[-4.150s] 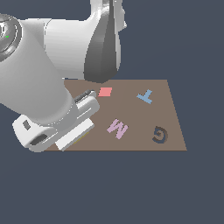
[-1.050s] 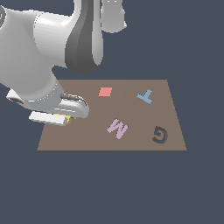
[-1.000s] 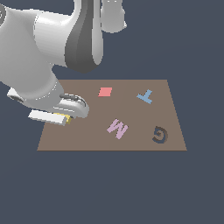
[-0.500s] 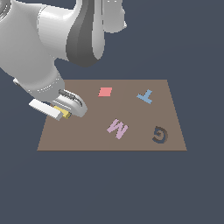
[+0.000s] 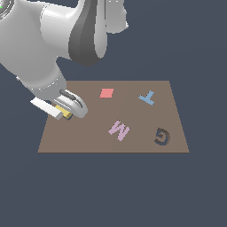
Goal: Insert a designated object into the corresponding slot on a board.
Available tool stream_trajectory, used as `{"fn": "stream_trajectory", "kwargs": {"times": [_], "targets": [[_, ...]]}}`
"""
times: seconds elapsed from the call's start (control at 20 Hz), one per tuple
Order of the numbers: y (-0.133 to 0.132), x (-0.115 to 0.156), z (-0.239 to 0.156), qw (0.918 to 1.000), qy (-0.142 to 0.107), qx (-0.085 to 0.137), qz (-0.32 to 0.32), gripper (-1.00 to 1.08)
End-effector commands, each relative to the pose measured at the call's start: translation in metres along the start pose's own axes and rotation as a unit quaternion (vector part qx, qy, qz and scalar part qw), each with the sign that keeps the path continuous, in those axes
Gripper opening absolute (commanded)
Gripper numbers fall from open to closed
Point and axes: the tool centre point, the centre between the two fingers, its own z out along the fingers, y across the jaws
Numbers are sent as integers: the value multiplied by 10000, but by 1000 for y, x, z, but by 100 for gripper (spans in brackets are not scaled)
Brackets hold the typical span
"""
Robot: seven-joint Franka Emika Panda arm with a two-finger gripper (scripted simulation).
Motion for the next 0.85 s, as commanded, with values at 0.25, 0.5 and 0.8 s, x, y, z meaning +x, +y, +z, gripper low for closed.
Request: {"fn": "stream_trajectory", "kwargs": {"times": [0.25,0.5,0.8], "targets": [[0,0,9,10000,6,1,25,-100],[0,0,10,10000,6,1,25,100],[0,0,10,10000,6,1,25,100]]}}
